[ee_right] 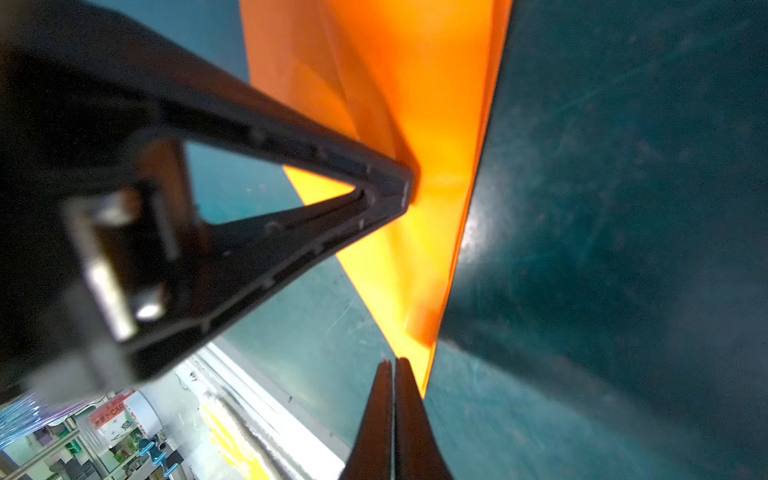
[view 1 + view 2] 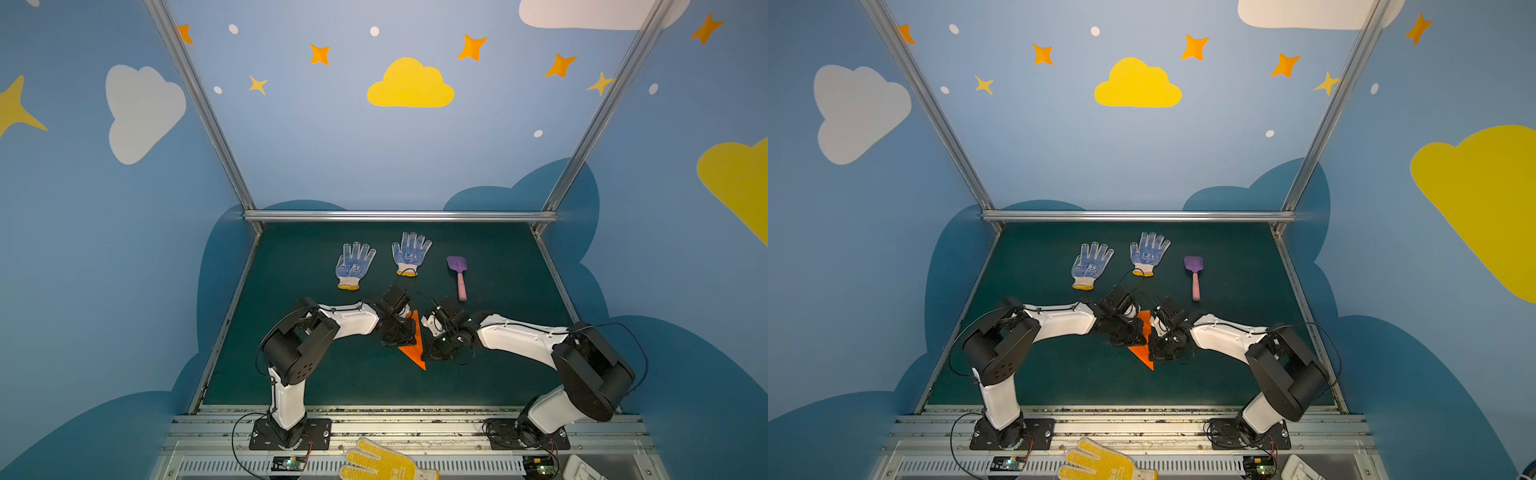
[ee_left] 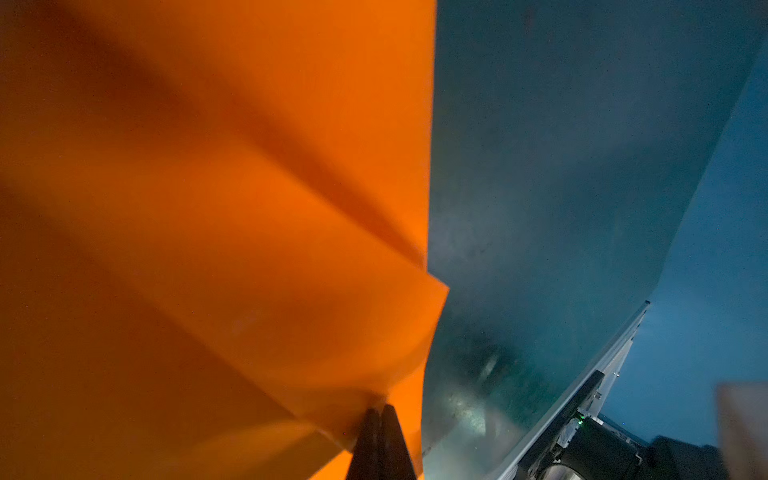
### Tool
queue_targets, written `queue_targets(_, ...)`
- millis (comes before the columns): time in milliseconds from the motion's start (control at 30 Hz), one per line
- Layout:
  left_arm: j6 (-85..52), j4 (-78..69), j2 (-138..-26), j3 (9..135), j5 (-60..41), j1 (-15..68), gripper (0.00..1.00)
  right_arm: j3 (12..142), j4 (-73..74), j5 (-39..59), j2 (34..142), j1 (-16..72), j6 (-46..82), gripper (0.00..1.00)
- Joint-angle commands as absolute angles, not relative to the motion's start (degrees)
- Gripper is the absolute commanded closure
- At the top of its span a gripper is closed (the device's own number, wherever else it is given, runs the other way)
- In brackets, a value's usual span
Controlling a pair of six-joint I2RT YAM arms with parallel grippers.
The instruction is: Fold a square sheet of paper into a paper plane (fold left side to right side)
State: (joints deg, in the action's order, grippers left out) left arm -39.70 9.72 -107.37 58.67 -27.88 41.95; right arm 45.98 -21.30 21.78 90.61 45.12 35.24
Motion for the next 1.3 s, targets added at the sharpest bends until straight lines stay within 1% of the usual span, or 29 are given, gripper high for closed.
queue_targets(0, -39.8, 12.5, -107.9, 56.9, -24.1, 41.3, 0.96, 45.7, -19.9, 20.8, 93.0, 45.5, 36.2, 1.00)
queue_targets(267, -40.1, 12.0, -107.4, 56.5, -24.3, 39.7, 0.96, 39.8, -17.4, 19.7, 94.0, 45.9, 38.4, 1.00)
queue_targets(500, -37.8, 12.2, -108.9, 57.7, -23.8, 32.9, 0.96, 38.8, -17.1, 18.9, 94.1, 45.9, 38.8, 1.00)
queue_targets(833, -35.0, 15.6, -115.7, 65.6, -22.9, 23.8, 0.96, 38.8, -16.5, 19.2, 94.5, 46.0, 39.1, 1.00)
queue_targets(900, -34.5, 15.3, -115.5, 66.5, -24.0, 22.4, 0.96, 38.8, -16.5, 19.3, 94.5, 46.1, 39.1, 1.00)
queue_targets(1033, -32.7, 15.2, -109.7, 65.2, -26.4, 22.9, 0.96, 38.8, -16.6, 19.5, 94.8, 46.1, 38.9, 1.00)
queue_targets(1133, -32.6, 15.3, -103.8, 62.3, -28.3, 25.8, 0.96, 38.9, -16.6, 19.7, 95.0, 46.2, 38.8, 1.00)
queue_targets(1267, -34.3, 13.3, -99.4, 58.8, -31.0, 30.6, 0.96, 38.8, -16.5, 20.1, 95.6, 46.3, 38.8, 1.00)
